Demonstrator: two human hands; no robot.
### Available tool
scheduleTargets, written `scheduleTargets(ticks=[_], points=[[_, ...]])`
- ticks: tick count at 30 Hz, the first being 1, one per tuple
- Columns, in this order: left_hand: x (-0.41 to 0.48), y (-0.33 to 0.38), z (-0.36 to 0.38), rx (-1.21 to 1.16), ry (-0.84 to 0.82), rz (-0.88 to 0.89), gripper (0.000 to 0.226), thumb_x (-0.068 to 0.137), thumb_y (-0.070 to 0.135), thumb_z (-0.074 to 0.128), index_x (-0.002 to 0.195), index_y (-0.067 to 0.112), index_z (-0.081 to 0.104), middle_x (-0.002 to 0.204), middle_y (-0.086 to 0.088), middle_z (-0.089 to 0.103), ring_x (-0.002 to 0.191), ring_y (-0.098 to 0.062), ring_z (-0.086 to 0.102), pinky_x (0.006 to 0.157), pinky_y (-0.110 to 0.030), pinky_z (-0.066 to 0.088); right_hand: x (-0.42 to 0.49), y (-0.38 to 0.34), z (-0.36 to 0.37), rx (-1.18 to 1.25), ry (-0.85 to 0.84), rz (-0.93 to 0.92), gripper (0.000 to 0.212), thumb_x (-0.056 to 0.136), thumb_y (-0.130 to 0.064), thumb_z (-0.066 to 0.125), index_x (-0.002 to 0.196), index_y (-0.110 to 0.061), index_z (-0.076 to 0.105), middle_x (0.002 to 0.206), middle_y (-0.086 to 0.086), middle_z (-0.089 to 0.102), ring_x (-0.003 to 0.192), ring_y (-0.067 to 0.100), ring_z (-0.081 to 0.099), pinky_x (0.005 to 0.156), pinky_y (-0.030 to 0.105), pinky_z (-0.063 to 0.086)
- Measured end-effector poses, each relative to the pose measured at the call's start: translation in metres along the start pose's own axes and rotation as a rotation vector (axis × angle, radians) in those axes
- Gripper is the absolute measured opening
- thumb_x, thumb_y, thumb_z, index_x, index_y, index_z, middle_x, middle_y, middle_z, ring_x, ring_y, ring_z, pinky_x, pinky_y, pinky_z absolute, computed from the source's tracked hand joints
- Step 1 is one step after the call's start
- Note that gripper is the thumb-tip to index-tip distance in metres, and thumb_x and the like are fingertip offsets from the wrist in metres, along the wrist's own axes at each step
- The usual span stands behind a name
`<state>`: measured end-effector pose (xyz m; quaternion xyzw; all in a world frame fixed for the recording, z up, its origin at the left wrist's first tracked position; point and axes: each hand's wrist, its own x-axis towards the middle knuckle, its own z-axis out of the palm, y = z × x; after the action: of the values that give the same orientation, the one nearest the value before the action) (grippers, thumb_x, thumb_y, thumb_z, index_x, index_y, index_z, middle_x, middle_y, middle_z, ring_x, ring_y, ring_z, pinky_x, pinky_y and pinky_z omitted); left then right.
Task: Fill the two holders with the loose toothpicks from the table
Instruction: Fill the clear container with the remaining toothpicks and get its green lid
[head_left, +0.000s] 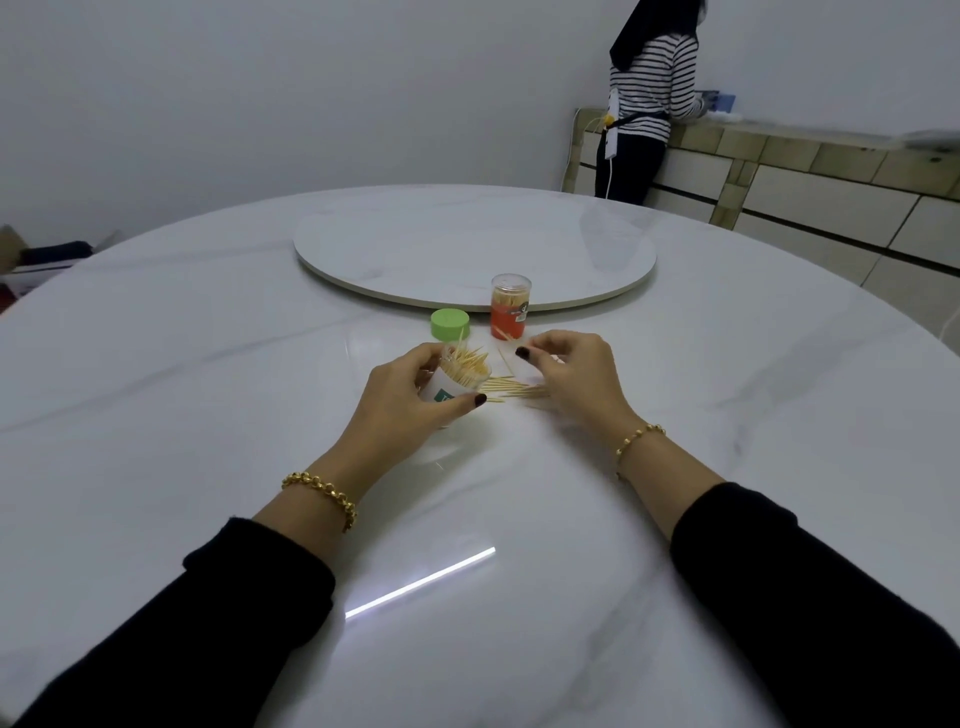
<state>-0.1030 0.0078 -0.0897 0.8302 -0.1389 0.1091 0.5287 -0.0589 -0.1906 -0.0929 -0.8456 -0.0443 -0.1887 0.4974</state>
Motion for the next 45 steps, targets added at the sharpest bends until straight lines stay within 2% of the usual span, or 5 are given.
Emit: scheduleTargets(ticks=[4, 8, 18, 32, 45], points=[[0.000, 0.000, 0.001, -0.008, -0.006, -0.001, 0.043, 0.073, 0.026, 0.080, 0.113, 0.022, 0.062, 0.100, 0.014, 0.067, 0.088, 0.002, 0.062, 0.069, -0.008, 0.047, 0.001, -0.015, -0.004, 0.359, -0.012, 0.130, 0.008, 0.088, -0.018, 0.067, 0.081, -0.019, 0.071, 0.072, -0.009, 0.067, 0.069, -0.001, 0.059, 0.073, 0.015, 0.045], [0.000, 0.002, 0.001, -0.017, -0.016, -0.001, 0.042, 0.074, 0.025, 0.080, 0.112, 0.024, 0.062, 0.100, 0.016, 0.067, 0.088, 0.005, 0.062, 0.072, -0.010, 0.050, 0.002, -0.026, -0.008, 0.654, -0.066, 0.259, 0.016, 0.089, -0.022, 0.065, 0.098, -0.008, 0.069, 0.098, 0.006, 0.071, 0.102, 0.018, 0.065, 0.093, 0.033, 0.051], [0.000, 0.000, 0.002, -0.014, -0.018, 0.015, 0.045, 0.073, 0.027, 0.081, 0.113, 0.025, 0.061, 0.102, 0.015, 0.067, 0.092, 0.003, 0.063, 0.075, -0.012, 0.051, 0.001, -0.054, 0.007, 0.970, -0.157, 0.240, 0.012, 0.093, -0.011, 0.057, 0.096, -0.002, 0.064, 0.092, 0.006, 0.072, 0.094, 0.020, 0.070, 0.095, 0.030, 0.050], [0.001, 0.003, -0.001, -0.044, 0.019, 0.001, 0.041, 0.075, 0.024, 0.079, 0.112, 0.020, 0.062, 0.098, 0.009, 0.067, 0.085, -0.002, 0.063, 0.062, -0.011, 0.049, -0.004, -0.062, 0.038, 0.994, -0.139, 0.210, 0.012, 0.093, -0.015, 0.058, 0.093, -0.005, 0.064, 0.091, 0.007, 0.071, 0.106, 0.024, 0.065, 0.096, 0.033, 0.051], [0.003, 0.002, -0.003, -0.020, 0.064, -0.005, 0.043, 0.076, 0.023, 0.078, 0.115, 0.017, 0.061, 0.097, 0.007, 0.065, 0.085, -0.007, 0.062, 0.059, -0.008, 0.047, -0.013, -0.041, 0.039, 0.654, -0.175, 0.131, 0.016, 0.092, -0.008, 0.059, 0.103, -0.001, 0.069, 0.104, 0.014, 0.071, 0.101, 0.022, 0.067, 0.092, 0.031, 0.052]])
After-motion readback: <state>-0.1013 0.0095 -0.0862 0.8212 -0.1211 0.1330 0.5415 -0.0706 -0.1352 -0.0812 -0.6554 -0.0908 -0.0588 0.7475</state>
